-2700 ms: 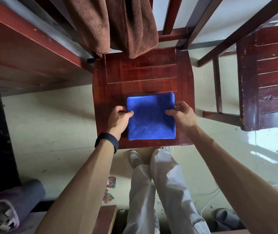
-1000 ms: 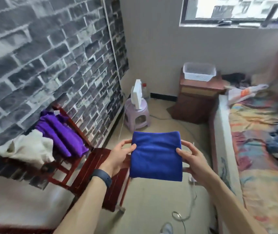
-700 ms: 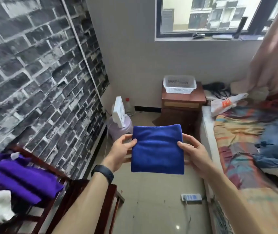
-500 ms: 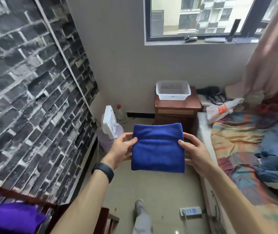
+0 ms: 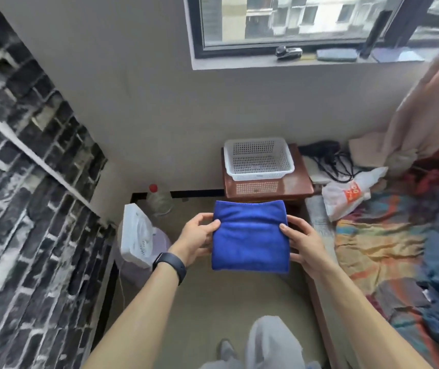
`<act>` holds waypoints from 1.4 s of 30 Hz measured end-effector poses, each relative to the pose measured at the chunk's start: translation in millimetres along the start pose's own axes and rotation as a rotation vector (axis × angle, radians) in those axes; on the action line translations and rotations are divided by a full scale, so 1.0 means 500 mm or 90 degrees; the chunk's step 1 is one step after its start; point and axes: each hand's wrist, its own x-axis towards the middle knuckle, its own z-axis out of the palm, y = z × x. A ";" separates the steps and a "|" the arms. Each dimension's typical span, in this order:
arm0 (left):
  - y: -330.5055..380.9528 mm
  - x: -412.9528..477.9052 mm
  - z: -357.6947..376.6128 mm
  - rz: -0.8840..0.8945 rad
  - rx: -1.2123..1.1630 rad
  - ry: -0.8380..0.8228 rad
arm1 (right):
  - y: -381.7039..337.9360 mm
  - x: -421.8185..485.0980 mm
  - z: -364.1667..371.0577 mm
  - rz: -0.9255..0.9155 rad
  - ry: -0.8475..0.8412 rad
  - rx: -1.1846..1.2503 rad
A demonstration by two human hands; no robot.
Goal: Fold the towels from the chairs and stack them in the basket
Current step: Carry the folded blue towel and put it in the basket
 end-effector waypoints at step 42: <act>0.238 1.025 0.212 -0.087 0.607 -0.015 | -0.067 1.180 0.001 0.218 0.120 -0.269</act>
